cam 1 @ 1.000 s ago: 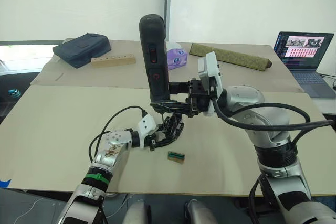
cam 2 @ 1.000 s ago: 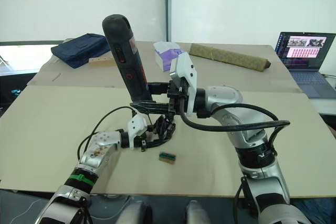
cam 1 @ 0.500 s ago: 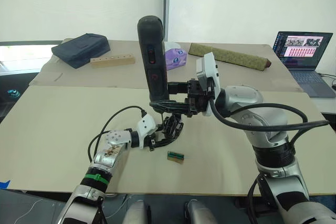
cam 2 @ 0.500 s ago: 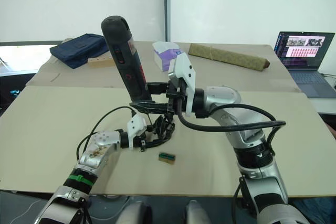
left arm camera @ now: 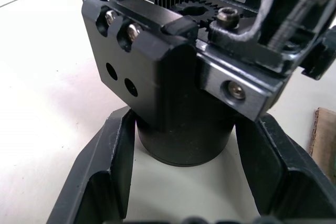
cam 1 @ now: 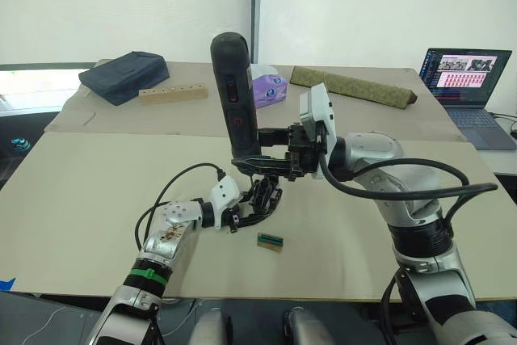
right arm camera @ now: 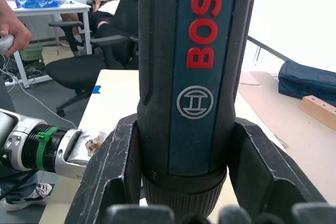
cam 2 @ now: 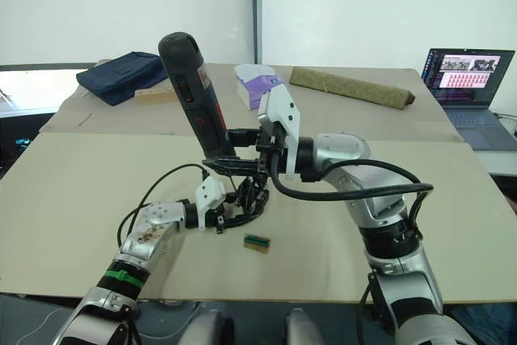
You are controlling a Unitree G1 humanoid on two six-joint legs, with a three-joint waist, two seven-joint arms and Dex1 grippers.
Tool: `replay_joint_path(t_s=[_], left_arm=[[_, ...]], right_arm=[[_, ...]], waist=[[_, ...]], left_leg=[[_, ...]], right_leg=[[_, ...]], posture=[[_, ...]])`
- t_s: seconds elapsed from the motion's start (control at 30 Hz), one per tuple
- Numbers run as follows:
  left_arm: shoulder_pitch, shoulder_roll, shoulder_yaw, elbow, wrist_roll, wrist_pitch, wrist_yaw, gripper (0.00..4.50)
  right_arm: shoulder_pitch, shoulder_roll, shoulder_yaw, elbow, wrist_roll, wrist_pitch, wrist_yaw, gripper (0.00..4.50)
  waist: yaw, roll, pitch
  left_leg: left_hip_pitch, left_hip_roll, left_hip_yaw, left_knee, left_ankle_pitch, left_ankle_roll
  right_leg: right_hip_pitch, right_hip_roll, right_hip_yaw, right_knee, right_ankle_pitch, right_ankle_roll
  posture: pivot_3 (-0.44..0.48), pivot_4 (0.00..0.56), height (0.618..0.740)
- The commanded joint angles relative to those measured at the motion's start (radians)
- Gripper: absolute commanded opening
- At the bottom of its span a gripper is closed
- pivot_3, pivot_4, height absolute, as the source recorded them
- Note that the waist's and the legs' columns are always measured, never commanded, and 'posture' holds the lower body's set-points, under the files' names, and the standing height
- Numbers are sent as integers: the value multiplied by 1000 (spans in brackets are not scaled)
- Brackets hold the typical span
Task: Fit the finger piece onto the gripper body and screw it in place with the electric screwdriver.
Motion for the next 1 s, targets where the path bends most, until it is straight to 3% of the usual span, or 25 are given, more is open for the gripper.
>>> replay_joint_path(t_s=[0.03, 1.0], left_arm=[[31, 5, -34, 35, 26, 44, 5, 2292], [38, 5, -34, 34, 24, 43, 9, 2292]], right_arm=[[-34, 3, -14, -24, 3, -26, 1, 1900], [-71, 5, -64, -13, 70, 41, -24, 1900]], waist=[[0, 0, 0], [-1, 0, 0]], left_leg=[[0, 0, 0, 0, 0, 0], [0, 0, 0, 0, 0, 0]], right_leg=[[0, 0, 0, 0, 0, 0], [0, 0, 0, -1, 0, 0]], posture=[[0, 150, 740], [0, 150, 740]])
